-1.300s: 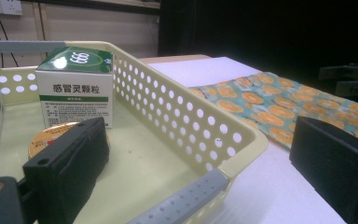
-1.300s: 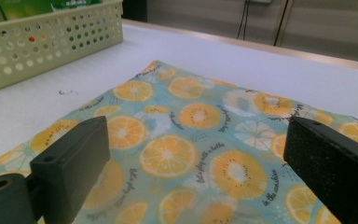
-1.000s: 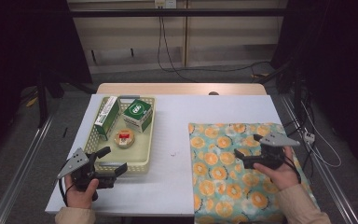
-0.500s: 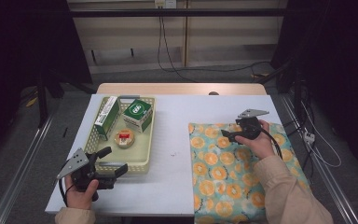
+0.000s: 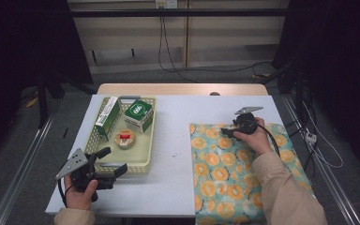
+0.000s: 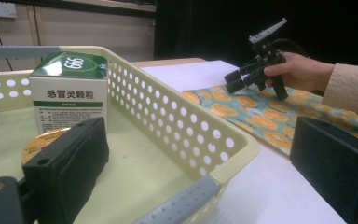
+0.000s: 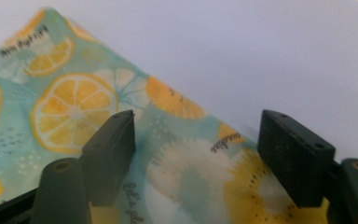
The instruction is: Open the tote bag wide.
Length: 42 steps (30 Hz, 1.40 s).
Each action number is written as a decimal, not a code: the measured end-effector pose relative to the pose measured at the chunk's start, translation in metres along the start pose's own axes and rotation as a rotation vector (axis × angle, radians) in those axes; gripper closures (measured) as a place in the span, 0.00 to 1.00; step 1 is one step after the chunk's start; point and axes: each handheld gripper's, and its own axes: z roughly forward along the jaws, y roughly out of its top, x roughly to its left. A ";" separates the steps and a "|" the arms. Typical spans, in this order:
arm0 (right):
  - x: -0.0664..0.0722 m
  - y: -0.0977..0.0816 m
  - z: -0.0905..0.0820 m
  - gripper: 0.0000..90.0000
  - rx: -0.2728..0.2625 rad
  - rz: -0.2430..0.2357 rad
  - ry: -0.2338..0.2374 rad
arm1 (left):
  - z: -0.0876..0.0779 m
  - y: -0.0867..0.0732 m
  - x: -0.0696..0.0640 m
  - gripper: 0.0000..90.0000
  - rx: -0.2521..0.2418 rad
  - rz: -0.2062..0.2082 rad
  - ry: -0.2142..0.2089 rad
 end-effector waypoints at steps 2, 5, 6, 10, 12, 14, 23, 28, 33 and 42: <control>0.001 0.000 -0.001 0.36 0.002 0.009 -0.011 | -0.001 0.000 0.001 0.05 0.000 0.001 0.004; 0.000 0.000 -0.003 0.60 -0.001 0.003 0.004 | -0.001 0.001 0.001 0.05 -0.007 -0.002 0.011; -0.001 -0.001 -0.004 0.64 -0.004 -0.001 0.013 | -0.001 0.001 0.001 0.05 -0.007 -0.002 0.011; -0.004 -0.003 -0.006 0.84 -0.007 0.024 0.035 | 0.000 0.001 0.000 0.05 0.000 0.004 0.012; -0.004 -0.004 -0.006 0.90 -0.013 0.033 0.046 | 0.000 0.000 0.000 0.05 -0.001 0.003 0.012; -0.005 -0.004 -0.006 0.96 -0.014 0.029 0.057 | 0.000 0.000 -0.001 0.05 0.003 0.006 0.012; 0.001 0.002 -0.006 1.00 0.015 -0.001 0.036 | 0.001 0.001 -0.003 0.05 0.006 0.012 0.007; 0.002 0.009 -0.011 1.00 -0.015 0.004 0.037 | 0.001 0.002 -0.003 0.05 0.004 0.013 -0.005; 0.006 0.019 -0.015 1.00 -0.039 -0.004 0.049 | 0.002 0.002 -0.003 0.05 0.007 0.012 -0.007; 0.010 0.012 -0.001 0.60 -0.034 -0.054 0.046 | 0.002 0.002 -0.004 0.05 0.009 0.017 -0.011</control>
